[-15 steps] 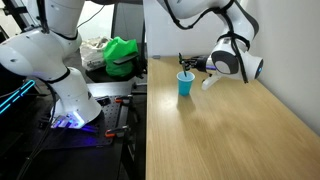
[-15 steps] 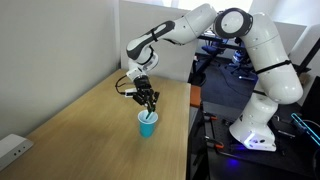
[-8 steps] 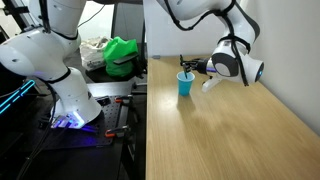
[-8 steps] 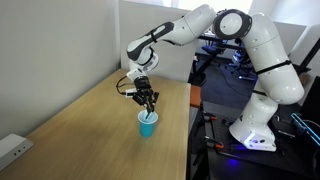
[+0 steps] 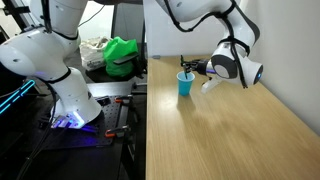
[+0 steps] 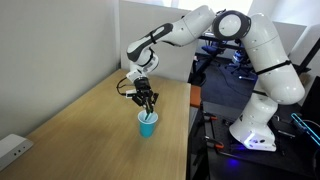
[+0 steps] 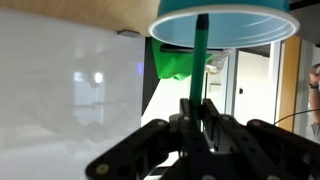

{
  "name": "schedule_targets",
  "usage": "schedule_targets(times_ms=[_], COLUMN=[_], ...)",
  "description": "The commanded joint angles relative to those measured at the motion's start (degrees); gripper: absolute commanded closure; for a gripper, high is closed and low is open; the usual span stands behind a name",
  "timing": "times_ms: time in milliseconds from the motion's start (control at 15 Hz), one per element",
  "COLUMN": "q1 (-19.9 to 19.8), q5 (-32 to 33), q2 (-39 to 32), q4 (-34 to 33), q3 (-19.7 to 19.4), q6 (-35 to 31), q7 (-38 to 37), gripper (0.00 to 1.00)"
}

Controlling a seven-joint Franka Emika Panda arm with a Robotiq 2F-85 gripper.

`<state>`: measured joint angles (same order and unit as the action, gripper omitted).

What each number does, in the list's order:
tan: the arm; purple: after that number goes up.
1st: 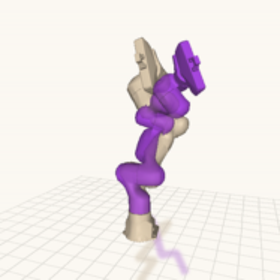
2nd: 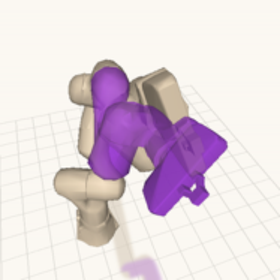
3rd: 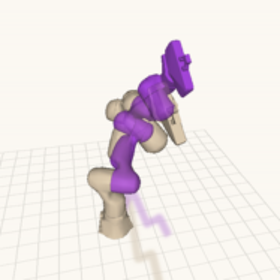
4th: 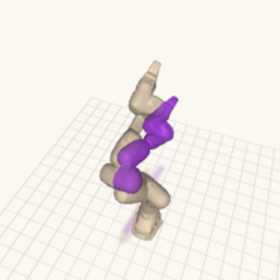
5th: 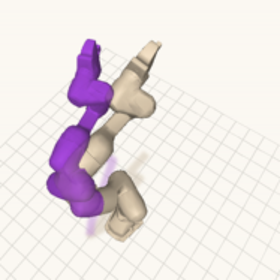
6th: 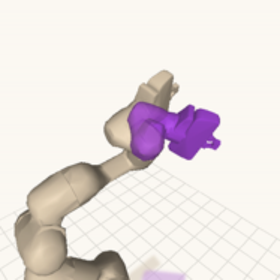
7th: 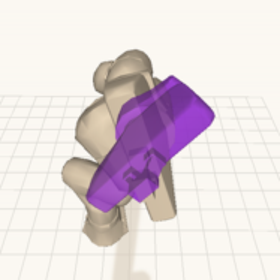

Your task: Pick up the pen from the table and put it in the light blue cup.

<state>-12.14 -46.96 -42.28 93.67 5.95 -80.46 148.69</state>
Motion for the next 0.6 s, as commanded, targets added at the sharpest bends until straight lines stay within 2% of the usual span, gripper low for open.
schedule_targets(times_ms=[0,133,200,400,533], q1=[1.2,1.2,1.2,1.2,1.1], q5=[-1.9,-2.4,-2.5,-3.4,-3.9], q2=[-0.8,-1.0,-1.1,-1.0,-0.9], q4=[-1.2,-1.2,-1.2,-0.8,-0.4], q3=[-1.3,-1.4,-1.5,-2.0,-2.4], q6=[-0.3,-0.4,-0.3,-0.9,-1.1], q7=[-1.7,-1.8,-1.9,-2.4,-2.5], gripper=[0.96,0.96,0.93,0.72,0.68])
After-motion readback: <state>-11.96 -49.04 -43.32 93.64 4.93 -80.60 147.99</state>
